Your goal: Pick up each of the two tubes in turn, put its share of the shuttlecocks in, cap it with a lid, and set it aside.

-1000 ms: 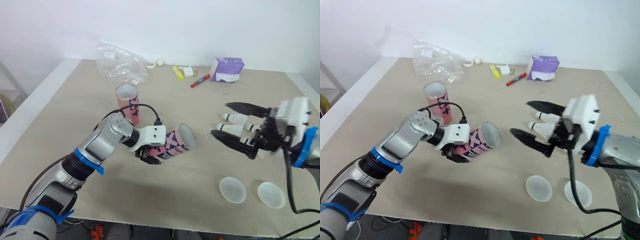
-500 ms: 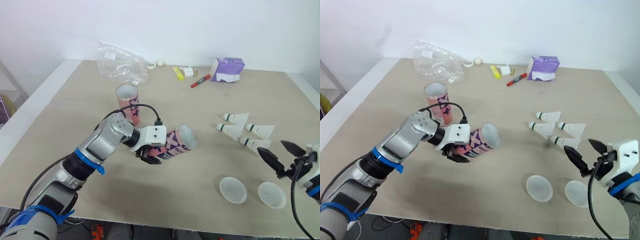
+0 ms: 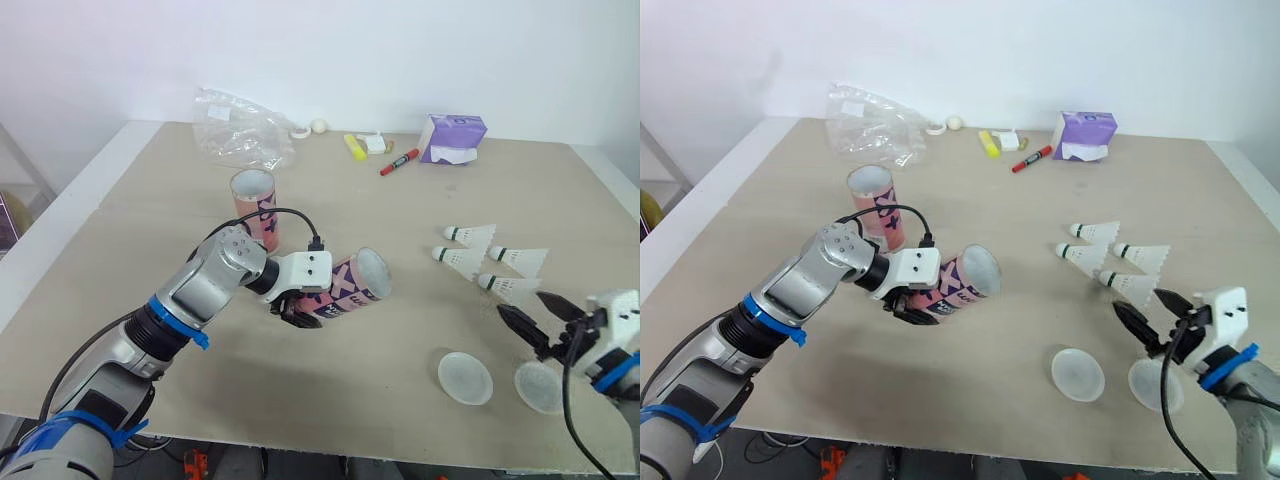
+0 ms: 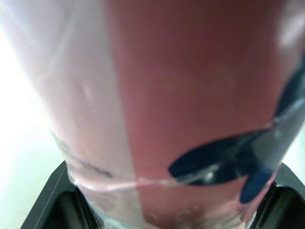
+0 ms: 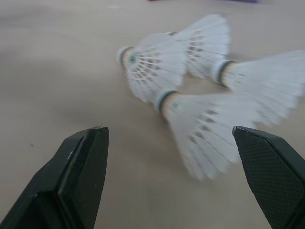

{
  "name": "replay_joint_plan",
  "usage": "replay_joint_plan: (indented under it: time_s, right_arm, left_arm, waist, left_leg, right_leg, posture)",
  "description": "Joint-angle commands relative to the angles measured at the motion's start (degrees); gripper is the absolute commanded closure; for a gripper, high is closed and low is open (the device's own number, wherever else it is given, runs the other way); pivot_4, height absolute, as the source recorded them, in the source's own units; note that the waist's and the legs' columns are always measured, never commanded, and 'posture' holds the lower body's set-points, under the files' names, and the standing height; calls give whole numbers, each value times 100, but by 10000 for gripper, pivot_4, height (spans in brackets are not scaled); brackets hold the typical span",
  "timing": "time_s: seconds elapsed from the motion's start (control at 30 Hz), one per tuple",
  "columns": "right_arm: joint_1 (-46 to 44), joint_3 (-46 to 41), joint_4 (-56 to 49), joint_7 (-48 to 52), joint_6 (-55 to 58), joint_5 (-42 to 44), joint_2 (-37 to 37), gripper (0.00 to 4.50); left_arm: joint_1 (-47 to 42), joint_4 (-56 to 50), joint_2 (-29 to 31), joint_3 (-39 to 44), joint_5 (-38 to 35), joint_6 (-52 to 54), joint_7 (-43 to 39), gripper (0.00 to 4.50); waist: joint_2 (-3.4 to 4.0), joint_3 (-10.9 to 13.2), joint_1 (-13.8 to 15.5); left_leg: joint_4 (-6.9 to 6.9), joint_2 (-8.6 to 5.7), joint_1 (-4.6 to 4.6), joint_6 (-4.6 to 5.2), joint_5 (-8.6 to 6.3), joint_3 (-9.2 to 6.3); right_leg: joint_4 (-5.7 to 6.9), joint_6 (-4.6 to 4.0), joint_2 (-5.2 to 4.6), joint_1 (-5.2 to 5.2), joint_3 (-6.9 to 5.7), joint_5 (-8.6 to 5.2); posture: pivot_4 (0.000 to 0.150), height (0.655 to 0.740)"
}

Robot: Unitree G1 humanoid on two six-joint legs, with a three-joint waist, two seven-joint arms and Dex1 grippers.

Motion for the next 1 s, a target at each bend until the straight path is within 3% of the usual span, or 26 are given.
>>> replay_joint_plan:
  time_s: [0.03, 0.23, 0.27, 0.4, 0.43, 0.5, 0.57, 0.6, 0.63, 0.77, 1.0]
  right_arm:
    - [-180, 63, 83, 66, -11, 40, -74, 466]
    - [-625, 190, 445, 92, 149, 85, -67, 466]
    - [-667, 201, 490, 101, 141, 71, -65, 2754]
    - [-816, 206, 642, 73, 202, 117, -64, 13603]
    - [-834, 212, 662, 67, 225, 120, -65, 20782]
    - [-852, 224, 687, 58, 266, 117, -69, 29898]
    - [-854, 231, 738, 67, 250, 94, -63, 34143]
    - [-853, 230, 756, 67, 242, 84, -59, 39827]
    - [-854, 226, 773, 63, 235, 77, -58, 42535]
    - [-793, 168, 701, 25, 226, 94, -54, 43934]
    - [-256, -432, -759, -149, 508, 424, -336, 43934]
  left_arm:
    - [64, 52, -45, -170, 42, 10, 25, 14228]
    - [120, -52, -25, -166, 34, 91, 61, 14228]
    - [131, -70, -19, -166, 31, 103, 66, 14228]
    - [156, -120, -6, -161, 28, 153, 86, 14228]
    - [161, -129, -3, -158, 29, 162, 91, 14228]
    - [166, -138, 0, -156, 30, 170, 98, 14228]
    - [174, -158, -3, -160, 31, 187, 109, 14228]
    - [175, -163, -2, -161, 30, 191, 111, 14228]
    - [173, -160, -5, -165, 32, 189, 113, 14228]
    - [147, -108, -28, -181, 35, 155, 103, 14228]
    - [93, 18, -60, -179, 33, 50, 64, 14228]
  waist:
    - [1, 0, 2]
    - [0, 0, -3]
    - [0, 1, -3]
    - [2, 1, -3]
    - [2, 1, -2]
    - [2, 1, -3]
    - [2, 1, -4]
    - [2, 1, -4]
    - [2, 1, -4]
    - [2, 1, -4]
    - [21, 3, -1]
  left_leg:
    - [0, 0, 0, 0, 0, 0]
    - [-1, -1, 0, 0, 0, 0]
    - [-1, -1, 0, 0, 0, -1]
    - [-1, -1, -1, 0, 0, -1]
    - [-2, -1, -1, 0, 0, -1]
    - [-3, -1, -1, 0, 0, -1]
    - [-3, -1, 0, 0, 0, -1]
    - [-3, -1, 0, 0, 0, -1]
    - [-3, -1, 0, 0, 0, -1]
    - [-3, -1, 0, 0, 0, -1]
    - [-4, -3, -2, 0, 0, -3]
  right_leg:
    - [0, 0, 0, 0, 0, 0]
    - [0, 3, 0, 2, 0, -1]
    - [0, 3, 0, 2, 0, -1]
    - [0, 3, 0, 2, 0, -2]
    - [0, 4, 0, 2, 0, -3]
    - [0, 4, 0, 2, 0, -3]
    - [0, 4, 0, 2, 0, -3]
    - [0, 4, 0, 2, 0, -3]
    - [0, 4, 0, 2, 0, -3]
    - [0, 4, 0, 2, 0, -3]
    - [0, 9, 0, 2, 0, -7]
  posture:
    - [1500, 7400]
    - [1500, 7400]
    - [1500, 7400]
    - [1500, 7400]
    - [1500, 7400]
    - [1500, 7400]
    - [1500, 7400]
    - [1500, 7400]
    - [1500, 7400]
    - [1500, 7400]
    - [1500, 7400]
